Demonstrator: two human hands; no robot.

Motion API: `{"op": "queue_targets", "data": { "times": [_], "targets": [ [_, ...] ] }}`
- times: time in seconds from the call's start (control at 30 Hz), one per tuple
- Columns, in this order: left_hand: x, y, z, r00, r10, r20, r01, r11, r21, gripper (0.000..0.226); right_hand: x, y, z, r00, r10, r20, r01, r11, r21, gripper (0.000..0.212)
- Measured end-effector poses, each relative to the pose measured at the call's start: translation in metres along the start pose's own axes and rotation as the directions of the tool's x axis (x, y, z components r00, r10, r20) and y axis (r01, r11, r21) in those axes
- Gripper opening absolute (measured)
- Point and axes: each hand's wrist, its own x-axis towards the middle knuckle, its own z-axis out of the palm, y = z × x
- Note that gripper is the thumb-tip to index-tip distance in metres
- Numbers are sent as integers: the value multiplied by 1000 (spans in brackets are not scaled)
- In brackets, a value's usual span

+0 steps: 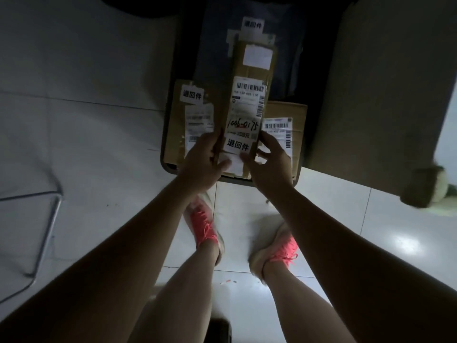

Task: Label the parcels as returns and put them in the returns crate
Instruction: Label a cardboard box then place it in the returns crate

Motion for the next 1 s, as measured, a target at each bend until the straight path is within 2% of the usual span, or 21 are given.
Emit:
{"op": "queue_targets", "data": {
  "times": [0.07,0.2,0.3,0.37,0.47,0.53,0.63,0.7,0.8,0.87,1.0],
  "targets": [
    [-7,9,-5,999,-16,34,14,999,42,53,-4,-6,-7,1000,0,25,2,998,-57,64],
    [-26,54,-41,999,-41,11,37,965,260,70,-19,-42,-42,997,-78,27,83,936,-343,66],
    [-43,112,-86,997,42,-63,-1,843,537,79,-43,-87,-86,967,-168,192,251,761,-599,66],
    [-54,156,-115,988,116,-98,-20,740,673,78,-62,-121,-114,947,-210,244,322,645,-693,67],
    [-72,227,-158,973,163,-164,19,653,757,75,-93,-175,-155,929,-307,207,358,603,-713,60],
    [-91,272,-183,974,158,-165,33,618,785,84,-113,-211,-186,911,-370,184,381,580,-720,55],
    [-134,332,-212,978,136,-159,54,572,818,93,-151,-262,-238,906,-393,157,366,541,-757,60],
    [-166,372,-228,976,114,-187,90,569,818,88,-181,-292,-276,898,-418,135,356,513,-781,61],
    [-205,441,-253,958,163,-236,103,572,814,71,-229,-330,-333,890,-447,87,335,513,-791,62],
    [-224,487,-266,953,201,-227,70,582,810,66,-261,-352,-368,884,-463,66,331,520,-788,65],
    [-259,565,-270,919,343,-195,-22,538,843,51,-322,-374,-436,859,-510,-40,302,568,-766,59]
  ]
}}
